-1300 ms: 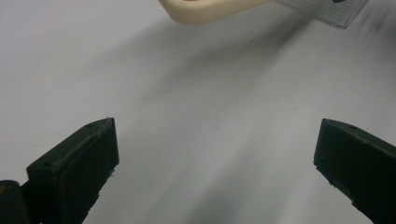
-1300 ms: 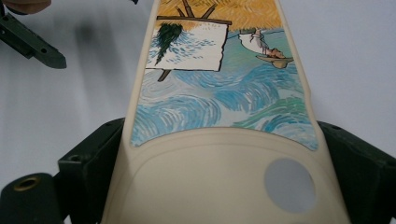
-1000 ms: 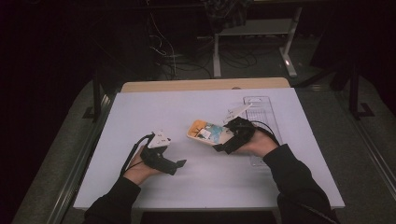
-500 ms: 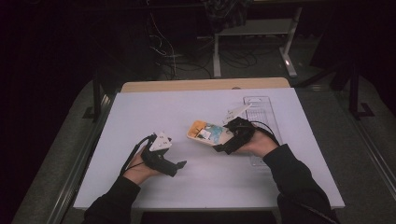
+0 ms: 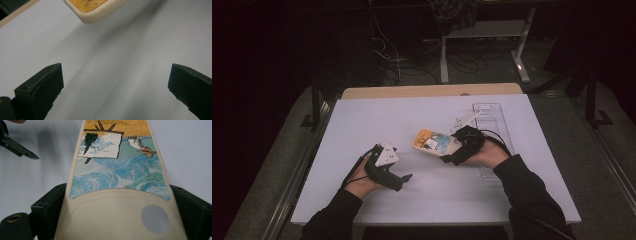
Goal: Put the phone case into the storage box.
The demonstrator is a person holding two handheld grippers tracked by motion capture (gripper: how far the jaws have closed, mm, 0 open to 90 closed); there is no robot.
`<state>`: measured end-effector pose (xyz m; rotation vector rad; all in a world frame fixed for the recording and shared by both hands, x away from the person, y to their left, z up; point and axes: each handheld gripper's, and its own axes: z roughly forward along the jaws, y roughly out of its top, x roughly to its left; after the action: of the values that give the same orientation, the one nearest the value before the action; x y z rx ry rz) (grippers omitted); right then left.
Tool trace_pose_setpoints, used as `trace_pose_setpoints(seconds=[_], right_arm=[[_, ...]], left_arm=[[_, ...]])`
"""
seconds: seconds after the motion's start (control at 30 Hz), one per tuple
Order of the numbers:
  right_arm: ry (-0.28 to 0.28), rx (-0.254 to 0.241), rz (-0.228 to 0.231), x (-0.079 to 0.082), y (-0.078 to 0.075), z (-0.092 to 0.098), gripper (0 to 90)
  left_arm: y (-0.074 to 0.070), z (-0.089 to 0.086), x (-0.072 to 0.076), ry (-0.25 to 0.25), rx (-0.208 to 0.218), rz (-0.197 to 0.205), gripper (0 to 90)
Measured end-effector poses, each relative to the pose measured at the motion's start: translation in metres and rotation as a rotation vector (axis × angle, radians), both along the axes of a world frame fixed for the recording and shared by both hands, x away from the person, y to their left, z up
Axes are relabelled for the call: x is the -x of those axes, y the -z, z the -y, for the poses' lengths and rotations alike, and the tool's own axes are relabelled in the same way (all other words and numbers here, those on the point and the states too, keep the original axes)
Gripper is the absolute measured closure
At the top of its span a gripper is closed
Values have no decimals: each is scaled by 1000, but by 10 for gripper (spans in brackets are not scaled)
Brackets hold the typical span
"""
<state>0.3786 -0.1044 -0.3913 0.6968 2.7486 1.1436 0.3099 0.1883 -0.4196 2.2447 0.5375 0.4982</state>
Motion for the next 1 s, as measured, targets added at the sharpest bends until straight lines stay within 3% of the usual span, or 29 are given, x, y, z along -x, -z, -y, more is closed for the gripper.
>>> trace_pose_setpoints(seconds=[0.3,0.63,1.0], right_arm=[[-3,-1,4,0,0,0,86],[0,-3,-3,0,0,0,87],[-1,-3,-4,0,0,1,87]], left_arm=[[-1,3,2,11,-42,70,0],[0,5,5,17,-75,117,0],[0,9,10,39,-147,180,0]])
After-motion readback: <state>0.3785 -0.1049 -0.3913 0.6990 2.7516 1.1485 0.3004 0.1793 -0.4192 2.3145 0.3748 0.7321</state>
